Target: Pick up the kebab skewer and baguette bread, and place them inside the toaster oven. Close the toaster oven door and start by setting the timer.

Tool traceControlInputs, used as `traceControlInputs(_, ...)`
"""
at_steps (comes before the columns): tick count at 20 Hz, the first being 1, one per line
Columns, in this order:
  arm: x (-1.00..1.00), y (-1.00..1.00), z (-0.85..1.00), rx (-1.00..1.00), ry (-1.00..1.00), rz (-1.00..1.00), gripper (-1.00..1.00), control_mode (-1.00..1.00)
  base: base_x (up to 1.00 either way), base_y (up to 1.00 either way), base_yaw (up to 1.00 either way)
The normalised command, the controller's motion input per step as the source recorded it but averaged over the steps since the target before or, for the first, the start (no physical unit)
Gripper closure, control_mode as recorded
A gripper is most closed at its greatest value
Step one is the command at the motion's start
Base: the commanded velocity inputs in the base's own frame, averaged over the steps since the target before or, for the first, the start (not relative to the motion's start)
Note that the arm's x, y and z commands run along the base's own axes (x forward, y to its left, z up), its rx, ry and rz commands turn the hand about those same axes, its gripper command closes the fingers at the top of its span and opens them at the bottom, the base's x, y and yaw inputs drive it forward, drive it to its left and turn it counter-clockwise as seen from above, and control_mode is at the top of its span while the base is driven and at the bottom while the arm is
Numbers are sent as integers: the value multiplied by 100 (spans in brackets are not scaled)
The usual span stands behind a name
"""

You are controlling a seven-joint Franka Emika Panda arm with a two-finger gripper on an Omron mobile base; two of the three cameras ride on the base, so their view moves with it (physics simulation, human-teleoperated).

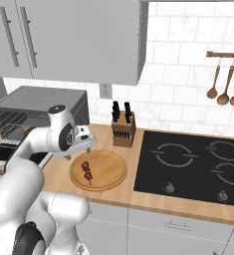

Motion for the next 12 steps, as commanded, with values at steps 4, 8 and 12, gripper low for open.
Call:
traceControlInputs(4,0,-16,-49,15,16,-9,-100,-100,0,0,0)
traceControlInputs(8,2,-6,-45,9,29,-2,-100,-100,0,0,0)
traceControlInputs(12,19,0,-54,2,16,0,-100,-100,0,0,0)
